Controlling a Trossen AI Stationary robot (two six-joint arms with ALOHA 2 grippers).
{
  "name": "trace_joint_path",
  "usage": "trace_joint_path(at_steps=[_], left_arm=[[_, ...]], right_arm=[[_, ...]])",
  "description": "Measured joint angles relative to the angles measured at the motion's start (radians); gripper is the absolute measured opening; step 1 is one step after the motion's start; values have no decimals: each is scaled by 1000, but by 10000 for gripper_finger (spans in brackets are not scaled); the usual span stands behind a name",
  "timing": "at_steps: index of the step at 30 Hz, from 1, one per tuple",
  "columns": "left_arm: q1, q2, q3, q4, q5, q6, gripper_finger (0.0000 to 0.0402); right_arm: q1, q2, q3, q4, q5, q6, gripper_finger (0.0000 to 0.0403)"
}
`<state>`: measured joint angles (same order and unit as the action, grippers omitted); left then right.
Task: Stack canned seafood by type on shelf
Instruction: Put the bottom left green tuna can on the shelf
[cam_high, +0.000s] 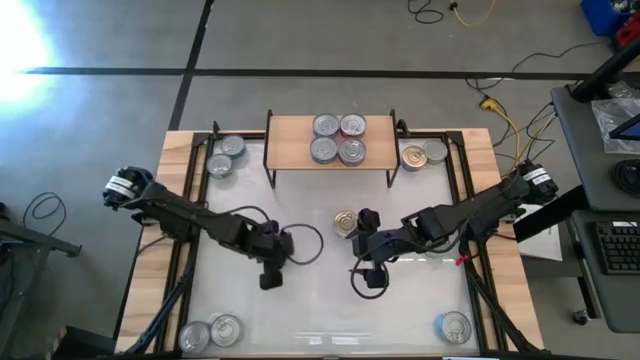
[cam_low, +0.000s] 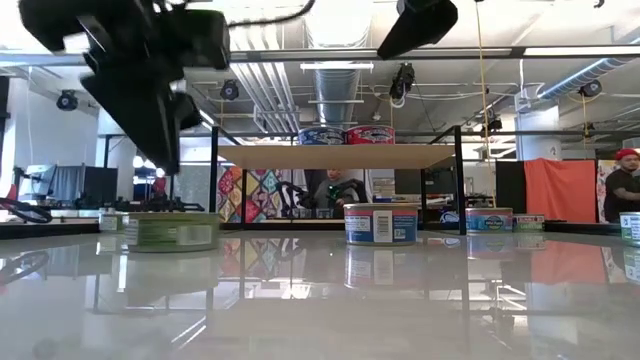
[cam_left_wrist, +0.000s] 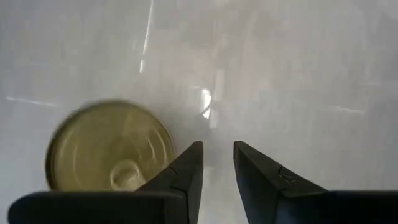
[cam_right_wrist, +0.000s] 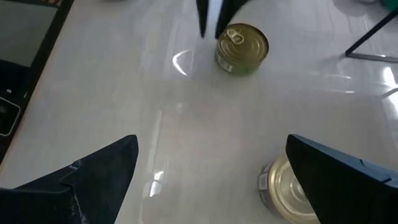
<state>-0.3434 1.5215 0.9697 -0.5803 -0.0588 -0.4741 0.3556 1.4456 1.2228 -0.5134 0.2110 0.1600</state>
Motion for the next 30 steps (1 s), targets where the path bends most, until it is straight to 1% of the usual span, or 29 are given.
trace_joint_path(at_steps=[2, 4, 7, 9, 11, 13, 16, 18, 20, 24, 27, 30], left_arm=[[-27, 8, 45, -70, -33, 1, 75], [-55, 8, 61, -181, -107, -11, 75], [-82, -1, 46, -342, -291, -92, 75], [-79, -12, 13, -428, -386, -165, 75], [-67, -11, -35, -441, -439, -207, 75], [-42, -11, -79, -389, -471, -206, 75], [6, -11, -132, -243, -455, -137, 75], [31, -11, -146, -173, -442, -94, 75], [46, -11, -146, -126, -393, -86, 75], [51, -13, -147, -88, -288, -97, 75], [42, -14, -146, -50, -198, -142, 75], [23, -13, -146, 23, -119, -156, 75]], right_arm=[[0, 0, 0, -5, 0, 8, 400], [0, 2, 0, -4, 0, 14, 400], [2, 2, -7, -2, 1, 14, 400], [2, 3, -17, 10, 1, 15, 400], [2, 3, -29, 29, 1, 15, 400], [2, 3, -40, 52, 1, 12, 400], [0, 3, -55, 87, 1, 4, 400], [0, 4, -56, 93, 1, 5, 400], [0, 4, -56, 96, 1, 14, 400], [2, 4, -56, 95, 0, 45, 400], [2, 4, -56, 93, -1, 49, 400], [2, 4, -56, 93, -1, 49, 400]])
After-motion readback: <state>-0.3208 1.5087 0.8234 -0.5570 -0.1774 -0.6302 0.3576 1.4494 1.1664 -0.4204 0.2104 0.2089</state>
